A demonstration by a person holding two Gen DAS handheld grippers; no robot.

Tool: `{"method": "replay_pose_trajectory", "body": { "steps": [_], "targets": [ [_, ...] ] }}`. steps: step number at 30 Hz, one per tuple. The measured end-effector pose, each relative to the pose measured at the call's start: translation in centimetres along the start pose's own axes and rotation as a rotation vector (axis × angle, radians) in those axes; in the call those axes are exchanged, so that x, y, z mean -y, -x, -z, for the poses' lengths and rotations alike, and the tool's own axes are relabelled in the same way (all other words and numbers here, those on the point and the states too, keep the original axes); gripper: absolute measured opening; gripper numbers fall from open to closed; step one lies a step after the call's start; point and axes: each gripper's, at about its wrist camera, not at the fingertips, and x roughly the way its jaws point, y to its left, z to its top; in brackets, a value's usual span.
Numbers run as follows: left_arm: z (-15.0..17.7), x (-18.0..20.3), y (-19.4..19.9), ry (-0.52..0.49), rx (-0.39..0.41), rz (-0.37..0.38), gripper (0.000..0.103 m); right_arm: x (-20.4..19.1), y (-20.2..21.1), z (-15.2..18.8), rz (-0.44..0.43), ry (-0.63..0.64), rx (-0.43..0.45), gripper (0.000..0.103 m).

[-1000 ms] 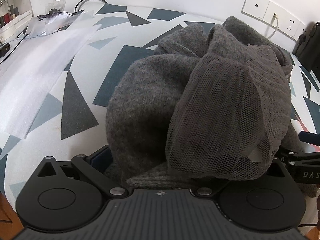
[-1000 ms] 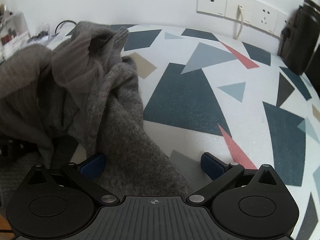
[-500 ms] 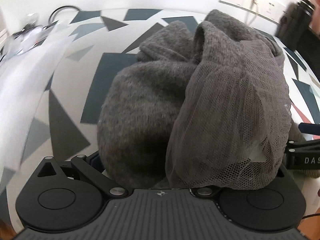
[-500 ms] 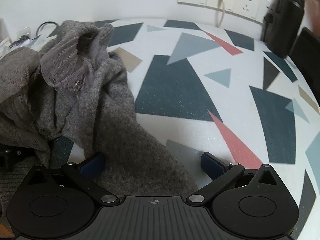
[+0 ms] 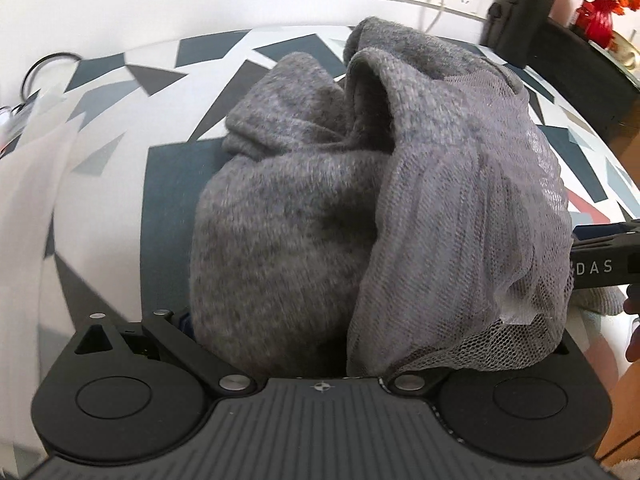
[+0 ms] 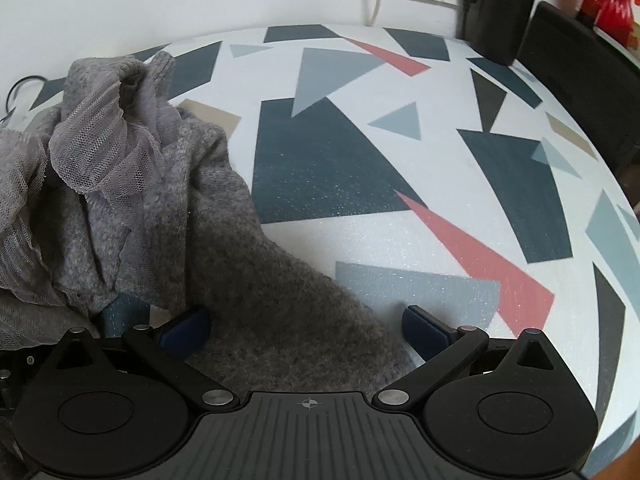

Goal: Fold clothes
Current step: 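Move both open tools over the grey sweater on the table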

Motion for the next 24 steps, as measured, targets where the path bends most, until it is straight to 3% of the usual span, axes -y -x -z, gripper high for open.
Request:
{"method": "replay_pose_trajectory", "body": {
  "steps": [6, 12, 17, 22, 24],
  "targets": [
    [-2.5, -2.0, -1.7, -0.024, 0.02, 0.015, 0.103, -2.0, -1.6, -2.7, -0.018, 0.031, -0.006, 0.102],
    [-5.2, -4.1, -3.3, 0.014, 0.05, 0.003, 0.103, -3.2, -4.1, -6.9, -0.036, 0.054, -0.002, 0.102],
    [-4.8, -3.9, -3.4, 0.008, 0.08, -0.016, 0.103, -3.2, -4.7, -8.9, -0.028, 0.076, -0.114, 0.102],
    [-4.2, -4.0, -3.0, -0.012, 0.096, 0.0, 0.103, -1.9, -0.3, -9.1, 0.122, 0.127, 0.045, 0.102],
    [-4.3, -4.0, -2.9, -0.013, 0.08, 0.005, 0.103, -1.0, 1.4, -9.2, 0.124, 0.11, 0.081, 0.102]
  ]
}}
